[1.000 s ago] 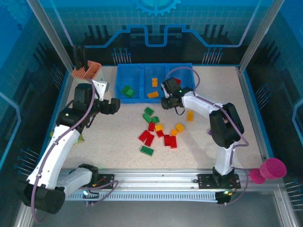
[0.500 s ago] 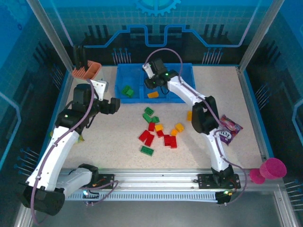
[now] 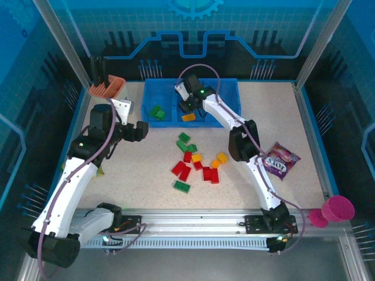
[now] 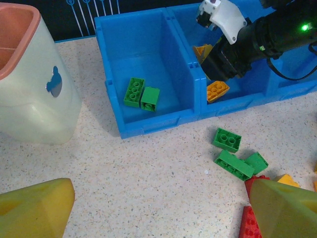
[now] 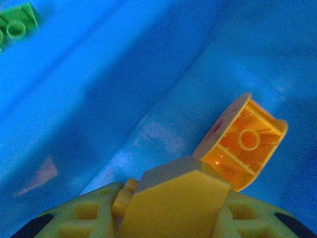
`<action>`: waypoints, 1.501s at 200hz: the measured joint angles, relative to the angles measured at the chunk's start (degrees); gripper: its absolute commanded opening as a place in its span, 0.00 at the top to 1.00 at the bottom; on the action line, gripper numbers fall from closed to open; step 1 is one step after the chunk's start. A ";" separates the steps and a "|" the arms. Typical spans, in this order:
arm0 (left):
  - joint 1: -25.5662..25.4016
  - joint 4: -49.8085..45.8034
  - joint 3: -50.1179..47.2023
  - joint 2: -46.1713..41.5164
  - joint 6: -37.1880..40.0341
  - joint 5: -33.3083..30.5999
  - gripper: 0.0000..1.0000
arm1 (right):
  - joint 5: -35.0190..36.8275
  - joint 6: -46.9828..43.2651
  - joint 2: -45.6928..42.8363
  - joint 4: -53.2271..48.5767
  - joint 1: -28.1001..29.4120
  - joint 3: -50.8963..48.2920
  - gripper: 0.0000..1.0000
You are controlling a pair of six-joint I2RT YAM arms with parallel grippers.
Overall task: Sort the legos into containers by color
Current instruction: Place the lego in the container, then pick up the lego from the middle-right of the table.
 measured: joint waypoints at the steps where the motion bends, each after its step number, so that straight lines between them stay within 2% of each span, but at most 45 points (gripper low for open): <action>1: -0.02 0.00 0.00 0.00 0.00 0.00 0.07 | -0.04 -0.02 0.00 -0.02 -0.02 -0.04 0.59; 32: 0.00 0.04 0.00 0.37 0.00 -0.02 0.07 | -1.36 0.20 -0.13 -0.90 -0.22 -0.94 0.49; 65: -0.02 0.02 0.00 1.03 0.02 -0.02 0.07 | -2.23 0.07 -2.38 -1.03 -0.22 -2.71 0.43; 101: -0.02 -0.07 0.24 1.05 0.02 -0.02 0.07 | -3.74 0.22 -6.64 -0.87 -0.22 -4.07 0.44; 129: 0.00 -0.24 1.03 1.05 0.04 -0.02 0.07 | -4.76 0.26 -12.79 -0.35 -0.22 -9.09 0.45; 169: -0.02 -0.26 2.64 1.05 0.17 -0.04 0.06 | -3.65 3.04 -27.26 -2.08 -0.96 -21.77 0.49; 208: 0.00 -0.61 4.44 2.54 0.17 -0.02 0.06 | 0.42 10.29 -49.55 -1.99 -4.09 -46.25 0.44; 233: 0.00 -0.61 4.52 3.74 0.15 0.04 0.07 | 1.77 15.34 -60.22 -2.01 -6.64 -58.97 0.43; 268: -0.02 -0.85 4.96 5.64 0.13 0.24 0.07 | 2.08 21.77 -67.60 -1.88 -11.50 -71.30 0.44; 300: -0.02 -0.70 5.29 5.99 0.11 0.17 0.07 | 1.18 25.73 -68.37 -0.33 -15.80 -77.20 0.43</action>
